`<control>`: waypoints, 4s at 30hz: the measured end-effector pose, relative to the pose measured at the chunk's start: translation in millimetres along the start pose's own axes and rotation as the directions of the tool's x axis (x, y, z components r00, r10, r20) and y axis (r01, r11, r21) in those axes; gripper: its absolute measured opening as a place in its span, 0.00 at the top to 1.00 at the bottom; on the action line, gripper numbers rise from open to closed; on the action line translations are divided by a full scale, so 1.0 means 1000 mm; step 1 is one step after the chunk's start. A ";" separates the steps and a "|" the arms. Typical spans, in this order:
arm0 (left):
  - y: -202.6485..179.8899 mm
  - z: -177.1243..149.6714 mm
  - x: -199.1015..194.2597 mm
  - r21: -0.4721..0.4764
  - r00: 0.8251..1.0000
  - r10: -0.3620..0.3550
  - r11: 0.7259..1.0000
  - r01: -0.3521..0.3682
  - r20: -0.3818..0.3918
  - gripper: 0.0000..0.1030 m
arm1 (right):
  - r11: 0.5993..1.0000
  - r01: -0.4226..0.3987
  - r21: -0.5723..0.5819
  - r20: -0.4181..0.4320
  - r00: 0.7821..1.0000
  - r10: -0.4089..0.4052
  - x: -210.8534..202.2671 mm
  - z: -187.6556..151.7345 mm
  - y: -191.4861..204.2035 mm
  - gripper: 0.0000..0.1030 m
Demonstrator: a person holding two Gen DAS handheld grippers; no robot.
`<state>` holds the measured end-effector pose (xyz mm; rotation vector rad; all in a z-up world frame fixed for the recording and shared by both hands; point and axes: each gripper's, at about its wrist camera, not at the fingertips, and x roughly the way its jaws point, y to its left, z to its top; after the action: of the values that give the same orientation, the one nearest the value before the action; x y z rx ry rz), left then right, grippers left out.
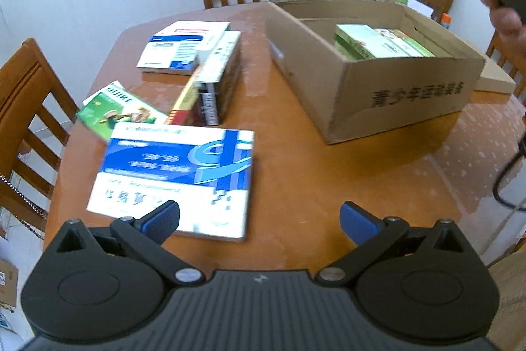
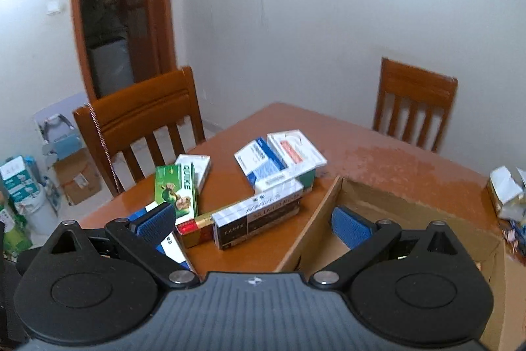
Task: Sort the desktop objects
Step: 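Raise the open right gripper and move it over the Shenshitong box, then close the right gripper on the white-and-blue Shenshitong box, then lift the Shenshitong box and carry it to the cardboard box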
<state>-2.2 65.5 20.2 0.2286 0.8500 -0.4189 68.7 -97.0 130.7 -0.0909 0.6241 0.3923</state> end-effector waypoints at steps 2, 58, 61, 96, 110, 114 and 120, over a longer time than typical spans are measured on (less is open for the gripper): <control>0.016 -0.005 -0.003 -0.021 1.000 -0.001 1.000 0.001 0.005 0.00 | 1.000 -0.010 0.012 -0.027 1.000 0.010 0.007 0.000 0.010 0.00; 0.101 -0.067 0.021 -0.154 0.997 -0.065 0.986 0.058 -0.042 0.00 | 0.909 -0.239 -0.343 -0.514 0.857 0.031 0.158 -0.042 0.140 0.03; 0.100 -0.064 0.021 -0.145 0.997 -0.067 0.988 0.061 -0.039 0.00 | 0.932 -0.210 -0.296 -0.487 0.872 0.042 0.151 -0.036 0.136 0.03; 0.059 -0.020 0.028 0.037 0.990 -0.140 0.989 0.140 -0.022 0.00 | 0.982 0.116 0.146 -0.108 0.989 -0.101 0.036 0.032 0.011 0.03; 0.053 -0.014 0.030 0.057 0.990 -0.133 0.989 0.135 -0.044 0.00 | 0.846 0.366 0.388 -0.174 0.930 -0.323 0.025 0.015 -0.122 0.03; 0.053 -0.013 0.031 0.055 0.990 -0.132 0.989 0.135 -0.044 0.00 | 0.851 0.363 0.379 -0.220 0.929 -0.298 0.042 0.008 -0.126 0.03; 0.053 -0.013 0.032 0.055 0.990 -0.133 0.989 0.136 -0.048 0.00 | 0.863 0.351 0.363 -0.340 0.912 -0.229 0.081 -0.011 -0.125 0.03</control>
<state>31.1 109.7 -11.1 0.2353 0.9001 -0.5670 170.7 -187.3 70.3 0.1716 0.9557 -0.0628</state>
